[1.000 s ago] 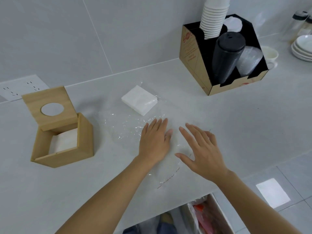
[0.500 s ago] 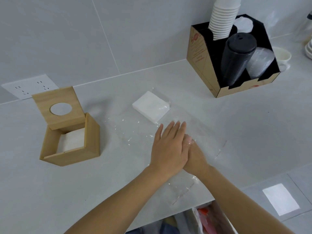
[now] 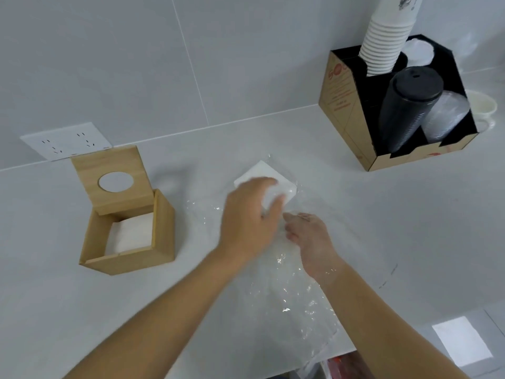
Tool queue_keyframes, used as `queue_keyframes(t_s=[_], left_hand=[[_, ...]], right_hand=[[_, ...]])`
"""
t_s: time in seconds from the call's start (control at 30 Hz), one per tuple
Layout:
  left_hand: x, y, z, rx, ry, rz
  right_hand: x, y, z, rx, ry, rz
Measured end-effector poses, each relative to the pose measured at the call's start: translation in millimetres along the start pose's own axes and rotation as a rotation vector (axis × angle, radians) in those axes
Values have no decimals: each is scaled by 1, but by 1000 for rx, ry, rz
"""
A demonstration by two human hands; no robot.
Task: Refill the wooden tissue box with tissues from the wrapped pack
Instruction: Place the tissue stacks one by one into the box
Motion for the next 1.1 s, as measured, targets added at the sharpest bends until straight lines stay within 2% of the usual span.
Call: queue_keyframes(t_s=[0.1, 0.2, 0.37, 0.53, 0.73, 1.1], left_hand=[[-66, -36, 3, -136, -147, -301], [-107, -50, 17, -283, -247, -353], [-141, -60, 41, -441, -57, -510], [-154, -63, 56, -560, 1, -561], [-154, -70, 58, -563, 10, -558], [-157, -74, 58, -545, 101, -553]], right_hand=[[-1, -4, 3, 26, -106, 69], [4, -13, 6, 83, -185, 121], [5, -23, 13, 192, -201, 163], [2, -27, 19, 258, -152, 190], [-17, -37, 26, 324, -97, 251], [-10, -46, 40, 294, -127, 376]])
Point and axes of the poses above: each hand's wrist, its own y-axis away from the middle knuckle, its own z-axis out of the palm, x = y × z, the point moved 7 cm from there along -y, towards the middle knuckle, and after that the axes turned 2 degrees about -x, right-handed, at the moved point
